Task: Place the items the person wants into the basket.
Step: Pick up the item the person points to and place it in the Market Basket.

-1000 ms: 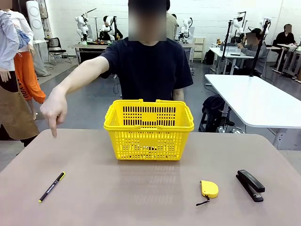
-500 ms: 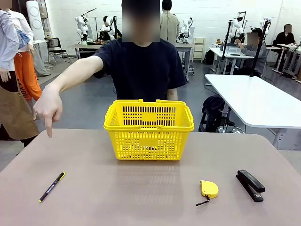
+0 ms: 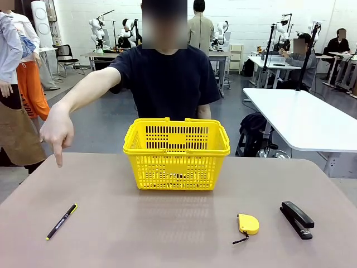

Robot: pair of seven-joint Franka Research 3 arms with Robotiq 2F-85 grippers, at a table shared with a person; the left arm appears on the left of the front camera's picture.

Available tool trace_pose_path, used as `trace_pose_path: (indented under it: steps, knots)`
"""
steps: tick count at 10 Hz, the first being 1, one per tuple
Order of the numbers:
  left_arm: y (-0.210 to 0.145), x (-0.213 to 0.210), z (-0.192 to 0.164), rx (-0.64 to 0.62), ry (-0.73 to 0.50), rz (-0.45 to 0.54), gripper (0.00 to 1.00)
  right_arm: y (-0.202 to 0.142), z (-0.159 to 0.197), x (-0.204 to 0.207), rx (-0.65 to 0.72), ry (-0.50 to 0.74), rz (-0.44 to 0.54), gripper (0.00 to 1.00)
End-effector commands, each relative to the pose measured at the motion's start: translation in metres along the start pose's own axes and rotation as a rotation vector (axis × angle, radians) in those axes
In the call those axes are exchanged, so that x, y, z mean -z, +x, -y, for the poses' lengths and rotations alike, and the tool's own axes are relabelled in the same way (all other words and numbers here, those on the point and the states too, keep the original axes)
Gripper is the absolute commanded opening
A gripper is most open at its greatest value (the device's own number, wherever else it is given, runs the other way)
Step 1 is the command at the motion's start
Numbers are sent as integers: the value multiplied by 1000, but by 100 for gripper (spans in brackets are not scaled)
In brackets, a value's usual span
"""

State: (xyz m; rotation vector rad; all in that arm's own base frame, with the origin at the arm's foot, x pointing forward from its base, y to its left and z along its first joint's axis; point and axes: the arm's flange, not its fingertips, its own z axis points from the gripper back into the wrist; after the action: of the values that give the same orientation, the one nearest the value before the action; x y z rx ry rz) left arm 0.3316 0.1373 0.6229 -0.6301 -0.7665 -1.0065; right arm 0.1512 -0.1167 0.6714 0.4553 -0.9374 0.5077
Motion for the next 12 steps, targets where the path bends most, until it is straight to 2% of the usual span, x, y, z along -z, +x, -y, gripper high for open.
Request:
trace_pose_path:
  steps: [1, 2, 4, 5, 6, 7, 8, 10, 12]
  knots:
    - [0, 0, 0, 0, 0, 0, 100, 0, 0, 1, 9, -5, -16, 100]
    - [8, 4, 11, -25, 142, -132, 100, 0, 0, 1, 9, -5, -16, 100]
    - [17, 29, 47, 25, 256, -333, 100, 0, 0, 1, 9, -5, -16, 100]
    - [25, 38, 54, 26, 326, -416, 100, 0, 0, 1, 9, -5, -16, 100]
    - [25, 53, 68, -31, 401, -496, 100, 0, 0, 1, 9, -5, -16, 100]
    - [22, 71, 83, -69, 409, -579, 100, 0, 0, 1, 9, -5, -16, 100]
    - [24, 88, 90, -130, 398, -636, 100, 0, 0, 1, 9, -5, -16, 100]
    - [21, 123, 99, -236, 463, -646, 100, 0, 0, 1, 9, -5, -16, 100]
    - [11, 159, 82, -351, 480, -656, 100, 0, 0, 1, 9, -5, -16, 100]
